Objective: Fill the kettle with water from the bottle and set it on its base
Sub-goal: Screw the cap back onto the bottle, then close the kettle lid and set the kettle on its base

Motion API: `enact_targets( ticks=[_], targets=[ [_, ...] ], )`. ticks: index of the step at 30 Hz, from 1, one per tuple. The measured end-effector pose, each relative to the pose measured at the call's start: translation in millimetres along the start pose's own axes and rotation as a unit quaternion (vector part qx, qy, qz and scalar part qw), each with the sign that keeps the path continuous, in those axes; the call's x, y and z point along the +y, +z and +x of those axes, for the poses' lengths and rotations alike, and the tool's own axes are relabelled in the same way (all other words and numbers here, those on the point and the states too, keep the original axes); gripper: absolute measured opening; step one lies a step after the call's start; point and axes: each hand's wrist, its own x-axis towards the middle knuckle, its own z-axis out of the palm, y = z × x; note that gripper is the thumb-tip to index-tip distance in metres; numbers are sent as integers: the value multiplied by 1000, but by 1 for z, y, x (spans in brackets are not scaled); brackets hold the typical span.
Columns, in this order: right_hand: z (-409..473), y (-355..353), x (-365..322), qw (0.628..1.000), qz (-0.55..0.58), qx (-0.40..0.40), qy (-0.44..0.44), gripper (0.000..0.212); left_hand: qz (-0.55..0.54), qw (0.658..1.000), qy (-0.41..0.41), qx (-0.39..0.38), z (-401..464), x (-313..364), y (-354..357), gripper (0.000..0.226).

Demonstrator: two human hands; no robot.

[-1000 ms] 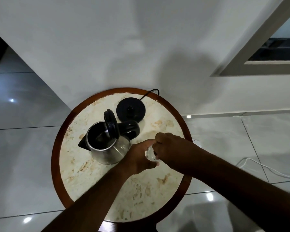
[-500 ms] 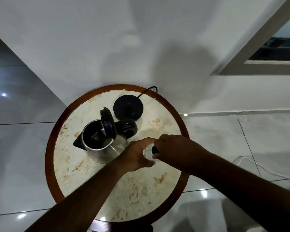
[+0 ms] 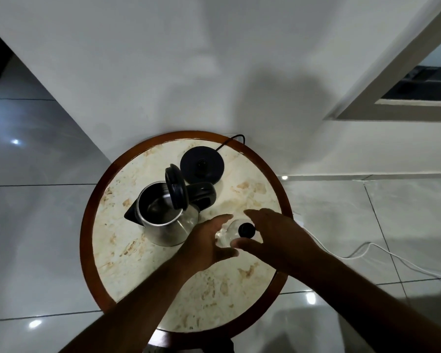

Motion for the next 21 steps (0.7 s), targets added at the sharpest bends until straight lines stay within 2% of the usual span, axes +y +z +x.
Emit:
enact_targets(
  ticks=[3, 6, 8, 9, 11, 12, 13, 15, 16, 18, 21],
  targets=[
    [9, -16, -16, 998, 41, 41, 28, 72, 2, 998, -28, 57, -25, 0, -15, 63],
    [35, -29, -40, 984, 149, 79, 64, 51, -60, 989, -61, 123, -60, 4, -53, 30],
    [56, -28, -52, 965, 233, 76, 97, 38, -128, 967, -58, 211, -80, 3, -81, 31],
    [67, -25, -58, 953, 274, 58, 113, 34, -119, 957, -48, 261, -87, 1, -94, 34],
    [82, -18, -65, 933, 336, 26, 128, 31, -14, 943, -27, 332, -89, -2, -113, 43],
    [89, -12, -69, 925, 358, 13, 125, 33, 39, 940, -21, 338, -88, -2, -121, 57],
    [94, -8, -69, 924, 363, 7, 120, 37, 78, 946, -19, 314, -82, -1, -124, 79],
    [103, 2, -72, 933, 344, -6, 105, 44, 122, 965, -17, 232, -68, -4, -132, 116],
    [107, 8, -74, 936, 336, -15, 104, 46, 131, 972, -12, 193, -61, -5, -134, 124],
    [114, 18, -79, 942, 315, -29, 113, 54, 131, 980, -4, 149, -48, -7, -136, 125],
    [125, 30, -91, 960, 241, -54, 133, 70, 105, 984, -18, 145, -37, -11, -141, 114]
  ],
)
